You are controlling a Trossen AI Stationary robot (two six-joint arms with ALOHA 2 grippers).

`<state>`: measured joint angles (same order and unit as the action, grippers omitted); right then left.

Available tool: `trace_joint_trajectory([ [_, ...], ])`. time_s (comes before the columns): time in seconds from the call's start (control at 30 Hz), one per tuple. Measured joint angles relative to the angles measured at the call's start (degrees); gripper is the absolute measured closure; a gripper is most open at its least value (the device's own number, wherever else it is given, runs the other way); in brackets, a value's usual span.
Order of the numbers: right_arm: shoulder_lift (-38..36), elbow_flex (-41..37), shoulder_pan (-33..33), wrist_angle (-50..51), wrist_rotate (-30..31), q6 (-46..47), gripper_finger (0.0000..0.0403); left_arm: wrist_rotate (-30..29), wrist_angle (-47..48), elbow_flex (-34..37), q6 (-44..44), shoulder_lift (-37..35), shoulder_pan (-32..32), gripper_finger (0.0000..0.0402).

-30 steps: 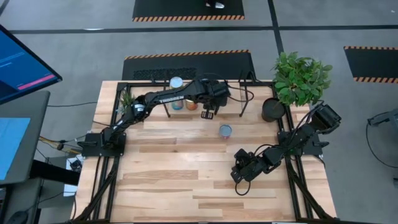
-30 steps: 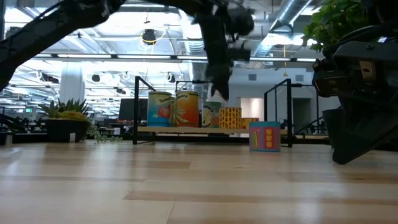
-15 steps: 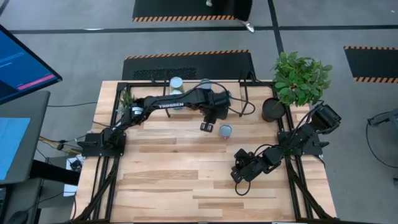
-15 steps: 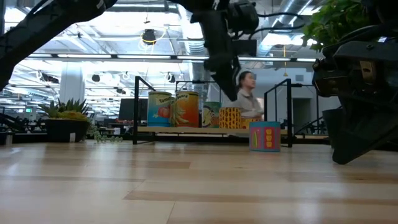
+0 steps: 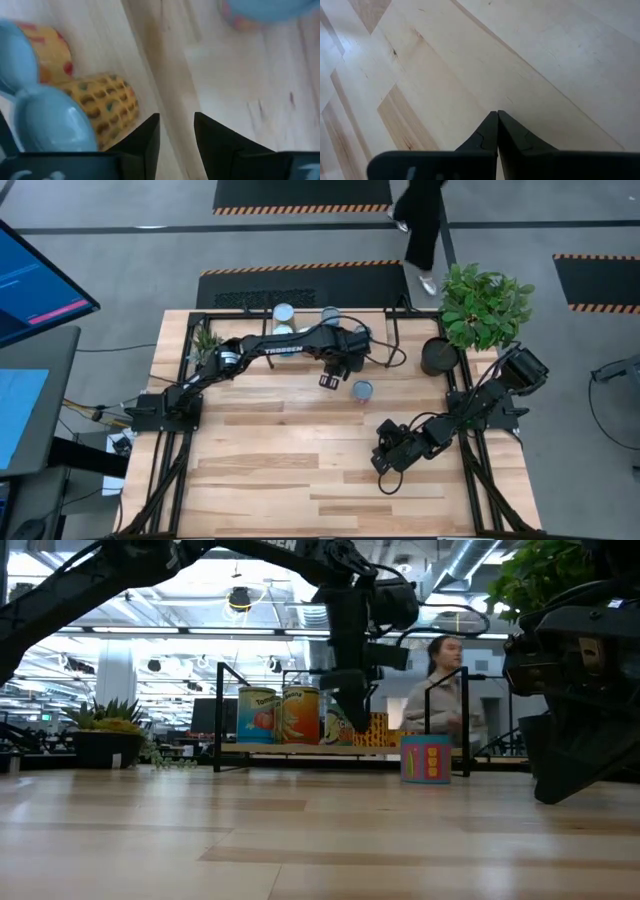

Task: Pick and place cans onto a shelf
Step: Put the canned peppers on the shelf

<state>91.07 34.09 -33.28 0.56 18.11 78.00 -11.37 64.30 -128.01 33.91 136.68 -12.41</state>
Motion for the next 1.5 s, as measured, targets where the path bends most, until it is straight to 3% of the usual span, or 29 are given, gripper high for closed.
trace_joint_trajectory([
  [0.6, 0.02, 0.00, -0.61, -0.17, -0.14, 0.17, 0.0375, -5.95, -7.61, -0.13, 3.62, 0.11, -2.51, 0.0290],
  [1.5, 0.00, 0.00, -0.63, -0.17, -0.14, 0.04, 0.0376, -7.37, -14.72, -0.13, 6.41, 0.31, -6.63, 0.0290],
])
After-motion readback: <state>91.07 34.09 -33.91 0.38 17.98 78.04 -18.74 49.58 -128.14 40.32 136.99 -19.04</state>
